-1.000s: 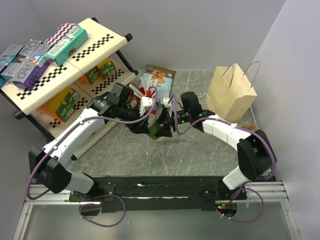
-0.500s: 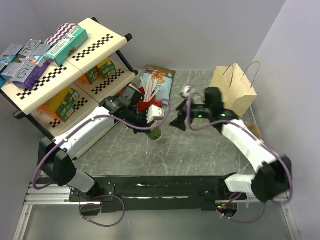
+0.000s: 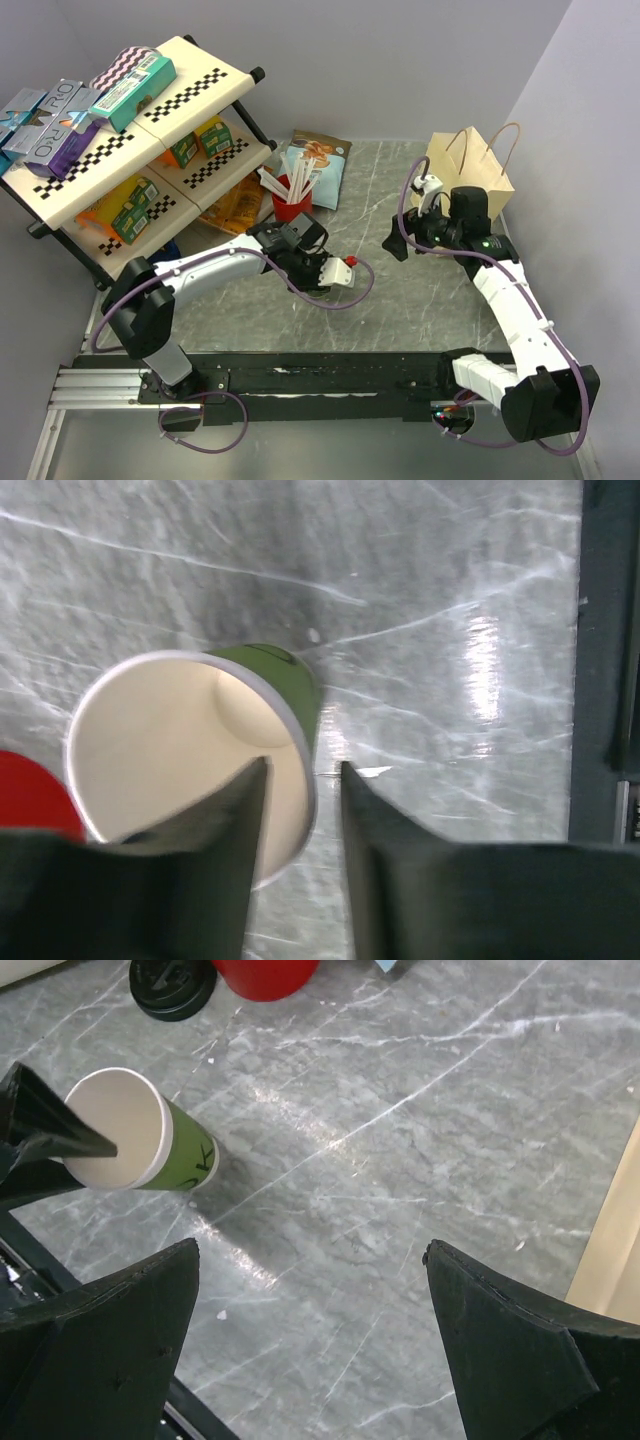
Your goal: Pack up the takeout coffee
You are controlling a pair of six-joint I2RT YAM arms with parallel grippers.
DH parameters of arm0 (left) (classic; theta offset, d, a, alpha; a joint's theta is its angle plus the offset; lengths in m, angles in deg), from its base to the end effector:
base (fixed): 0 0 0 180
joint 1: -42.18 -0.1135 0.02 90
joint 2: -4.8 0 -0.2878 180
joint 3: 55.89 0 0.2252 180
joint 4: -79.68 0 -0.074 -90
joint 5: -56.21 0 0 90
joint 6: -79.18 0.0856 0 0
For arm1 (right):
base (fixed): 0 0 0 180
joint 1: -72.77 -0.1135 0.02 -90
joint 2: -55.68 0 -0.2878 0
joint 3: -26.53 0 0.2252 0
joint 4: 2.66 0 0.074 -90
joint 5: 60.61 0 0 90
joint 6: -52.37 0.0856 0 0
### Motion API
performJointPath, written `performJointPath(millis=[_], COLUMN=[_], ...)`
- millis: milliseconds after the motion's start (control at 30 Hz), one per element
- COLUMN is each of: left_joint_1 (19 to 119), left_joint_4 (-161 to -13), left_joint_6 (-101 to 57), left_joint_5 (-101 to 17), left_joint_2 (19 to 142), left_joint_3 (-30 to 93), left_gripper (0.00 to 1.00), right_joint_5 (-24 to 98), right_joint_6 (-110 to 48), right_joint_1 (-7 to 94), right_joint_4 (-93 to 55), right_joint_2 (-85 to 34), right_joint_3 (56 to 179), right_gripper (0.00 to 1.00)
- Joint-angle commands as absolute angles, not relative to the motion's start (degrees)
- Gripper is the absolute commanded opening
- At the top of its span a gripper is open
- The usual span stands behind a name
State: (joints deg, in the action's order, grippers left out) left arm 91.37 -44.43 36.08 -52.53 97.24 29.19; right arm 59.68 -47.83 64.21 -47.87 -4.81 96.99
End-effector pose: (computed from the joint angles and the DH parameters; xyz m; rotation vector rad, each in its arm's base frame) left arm 0.1918 -0.2643 0.2337 2.0385 1.6929 -0.4494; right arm 0.2120 0.0756 0.3176 -0.6393 2.0451 0.5586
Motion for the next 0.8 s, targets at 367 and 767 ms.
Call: performJointPath(millis=[367,767], left_joint_1=[91.05,71.63], left_joint_4=[-52.24,-46.64], left_joint_6=[16.12,1.75], left_joint_5=[-52.88,-46.62], left_joint_2=[87.69,92.42], left_joint_3=[37.87,35.24], left_gripper=[0.94,0.12], right_joint_5=[63.67,62.63], right_joint_6=[-47.65,-45.46], right_joint_1=[65.56,56.88], right_joint_4=[-53.00,-50.46], right_joint_2=[-3.47,-12.16], right_joint_3=[102.45,98.85], right_gripper=[1.00,0.09])
